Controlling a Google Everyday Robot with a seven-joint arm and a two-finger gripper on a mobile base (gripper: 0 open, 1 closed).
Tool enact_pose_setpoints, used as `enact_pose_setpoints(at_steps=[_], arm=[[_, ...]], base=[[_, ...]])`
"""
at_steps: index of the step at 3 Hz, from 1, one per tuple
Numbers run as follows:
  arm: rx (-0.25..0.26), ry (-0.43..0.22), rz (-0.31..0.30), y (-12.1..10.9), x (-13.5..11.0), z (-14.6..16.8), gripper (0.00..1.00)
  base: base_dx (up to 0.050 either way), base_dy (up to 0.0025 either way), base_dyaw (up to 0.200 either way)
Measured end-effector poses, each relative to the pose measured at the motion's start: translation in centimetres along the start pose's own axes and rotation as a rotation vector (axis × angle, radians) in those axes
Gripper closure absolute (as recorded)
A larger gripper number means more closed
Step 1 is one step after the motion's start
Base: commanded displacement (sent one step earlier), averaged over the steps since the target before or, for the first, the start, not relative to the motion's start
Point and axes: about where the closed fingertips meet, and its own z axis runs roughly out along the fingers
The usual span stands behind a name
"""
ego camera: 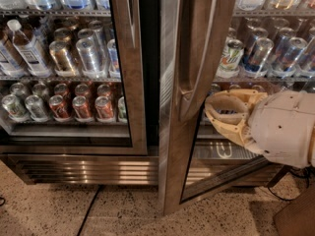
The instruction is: Open right fridge door
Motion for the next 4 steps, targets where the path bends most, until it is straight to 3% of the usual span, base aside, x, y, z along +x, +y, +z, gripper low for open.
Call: enact_pose_setpoints(at_steps=[3,4], arm=[[-0.004,0.046,-0.028,0.2,0.4,0.6,1.00],[0.013,0.126,-0.080,0.4,1.0,1.5,1.00]], base=[[0.000,0.00000,0.000],[0.000,0.00000,0.000]])
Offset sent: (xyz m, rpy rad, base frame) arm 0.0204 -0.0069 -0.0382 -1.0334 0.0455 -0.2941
